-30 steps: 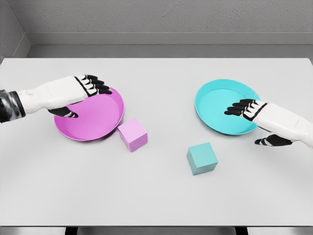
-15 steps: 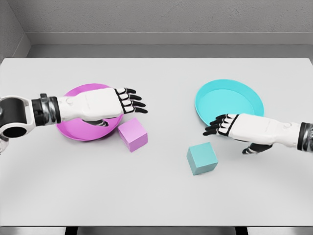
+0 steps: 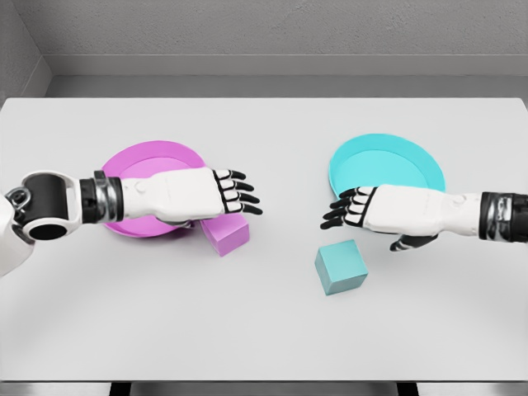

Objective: Place the blocks in the corresponding plates according to their colors

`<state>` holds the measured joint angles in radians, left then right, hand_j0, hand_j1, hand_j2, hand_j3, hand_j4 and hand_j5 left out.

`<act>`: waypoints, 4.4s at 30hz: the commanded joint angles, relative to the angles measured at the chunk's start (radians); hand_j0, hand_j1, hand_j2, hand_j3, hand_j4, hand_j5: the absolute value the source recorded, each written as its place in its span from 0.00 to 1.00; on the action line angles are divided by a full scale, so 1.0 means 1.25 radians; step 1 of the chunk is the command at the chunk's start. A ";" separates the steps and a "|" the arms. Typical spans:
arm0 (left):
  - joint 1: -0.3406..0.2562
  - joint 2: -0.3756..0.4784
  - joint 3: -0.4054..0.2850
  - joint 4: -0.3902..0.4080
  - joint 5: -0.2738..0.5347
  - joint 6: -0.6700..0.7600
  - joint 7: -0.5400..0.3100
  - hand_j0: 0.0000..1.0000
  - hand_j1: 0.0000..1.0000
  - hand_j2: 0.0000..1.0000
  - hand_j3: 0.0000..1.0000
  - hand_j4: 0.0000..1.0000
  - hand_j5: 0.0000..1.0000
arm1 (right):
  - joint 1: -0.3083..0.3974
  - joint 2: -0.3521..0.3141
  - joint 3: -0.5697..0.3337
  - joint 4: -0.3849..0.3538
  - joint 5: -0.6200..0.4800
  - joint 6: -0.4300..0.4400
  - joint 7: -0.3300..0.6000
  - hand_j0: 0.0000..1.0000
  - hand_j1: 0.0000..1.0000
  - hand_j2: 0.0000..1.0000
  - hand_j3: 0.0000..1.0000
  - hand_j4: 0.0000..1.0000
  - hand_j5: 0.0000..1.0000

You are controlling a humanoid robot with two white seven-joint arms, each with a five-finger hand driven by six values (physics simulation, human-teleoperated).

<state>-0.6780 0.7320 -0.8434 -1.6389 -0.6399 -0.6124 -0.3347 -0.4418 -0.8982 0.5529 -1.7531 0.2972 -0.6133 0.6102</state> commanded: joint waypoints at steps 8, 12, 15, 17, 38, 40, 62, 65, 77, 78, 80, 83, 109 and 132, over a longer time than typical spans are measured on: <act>-0.002 -0.011 -0.028 -0.001 -0.040 0.001 0.000 1.00 1.00 1.00 1.00 1.00 1.00 | -0.009 0.014 0.040 0.000 -0.005 0.002 0.001 1.00 1.00 1.00 1.00 1.00 1.00; -0.006 -0.024 -0.039 -0.001 -0.045 0.001 -0.003 1.00 1.00 1.00 1.00 1.00 1.00 | -0.007 0.014 0.056 0.000 -0.005 0.002 0.001 1.00 1.00 1.00 1.00 1.00 1.00; -0.006 -0.024 -0.043 -0.001 -0.045 0.001 -0.012 1.00 1.00 1.00 1.00 1.00 1.00 | -0.009 0.014 0.056 0.000 -0.005 0.002 0.001 1.00 1.00 1.00 1.00 1.00 1.00; -0.006 -0.024 -0.048 -0.001 -0.045 0.001 -0.013 1.00 1.00 1.00 1.00 1.00 1.00 | -0.009 0.014 0.056 0.000 -0.005 0.002 0.001 1.00 1.00 1.00 1.00 1.00 1.00; -0.018 -0.017 -0.075 -0.017 -0.102 0.001 -0.018 0.79 0.79 0.79 0.79 0.79 0.79 | -0.028 0.037 0.119 0.001 0.000 0.002 0.001 0.95 0.95 0.95 0.95 0.95 0.95; -0.018 -0.015 -0.076 -0.017 -0.102 0.001 -0.018 0.76 0.76 0.76 0.76 0.76 0.76 | -0.028 0.037 0.130 0.002 0.003 0.002 0.001 0.95 0.95 0.95 0.95 0.95 0.95; -0.036 -0.044 -0.065 -0.036 -0.075 0.001 -0.016 0.49 0.49 0.49 0.49 0.49 0.49 | -0.039 0.039 0.143 0.001 0.008 0.002 0.001 0.56 0.56 0.56 0.56 0.56 0.56; -0.040 -0.044 -0.062 -0.036 -0.072 0.001 -0.016 0.49 0.49 0.49 0.49 0.49 0.49 | -0.043 0.039 0.141 0.001 0.008 0.002 0.001 0.53 0.53 0.53 0.53 0.53 0.53; -0.063 0.027 0.016 -0.053 -0.031 0.001 -0.015 0.49 0.49 0.49 0.49 0.49 0.49 | -0.077 0.040 0.138 0.001 0.002 0.002 0.001 0.50 0.50 0.50 0.50 0.50 0.50; -0.059 0.040 0.032 -0.052 -0.031 0.001 -0.015 0.49 0.49 0.49 0.49 0.49 0.49 | -0.080 0.040 0.137 0.001 0.000 0.002 0.001 0.50 0.50 0.50 0.50 0.50 0.50; -0.055 0.068 0.053 -0.047 -0.031 0.001 -0.015 0.49 0.49 0.49 0.49 0.49 0.49 | -0.088 0.040 0.133 0.001 0.000 0.002 0.001 0.50 0.50 0.50 0.50 0.50 0.50; -0.050 0.109 0.060 -0.041 -0.029 0.001 -0.015 0.49 0.49 0.49 0.49 0.49 0.49 | -0.092 0.040 0.119 0.002 -0.001 0.002 0.001 0.50 0.50 0.50 0.50 0.50 0.50; -0.027 0.129 0.077 0.051 -0.027 0.001 -0.016 1.00 1.00 1.00 1.00 1.00 1.00 | -0.194 0.080 0.077 0.227 -0.001 0.002 0.001 0.50 0.50 0.50 0.50 0.50 0.50; 0.134 0.219 0.283 0.086 0.161 0.001 -0.019 1.00 1.00 1.00 1.00 1.00 1.00 | -0.206 0.101 0.038 0.363 -0.006 0.002 0.001 1.00 1.00 1.00 1.00 1.00 1.00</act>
<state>-0.5077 1.0029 -0.4973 -1.5286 -0.4465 -0.6126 -0.3589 -0.6995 -0.7696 0.6005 -1.2976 0.2967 -0.6136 0.6113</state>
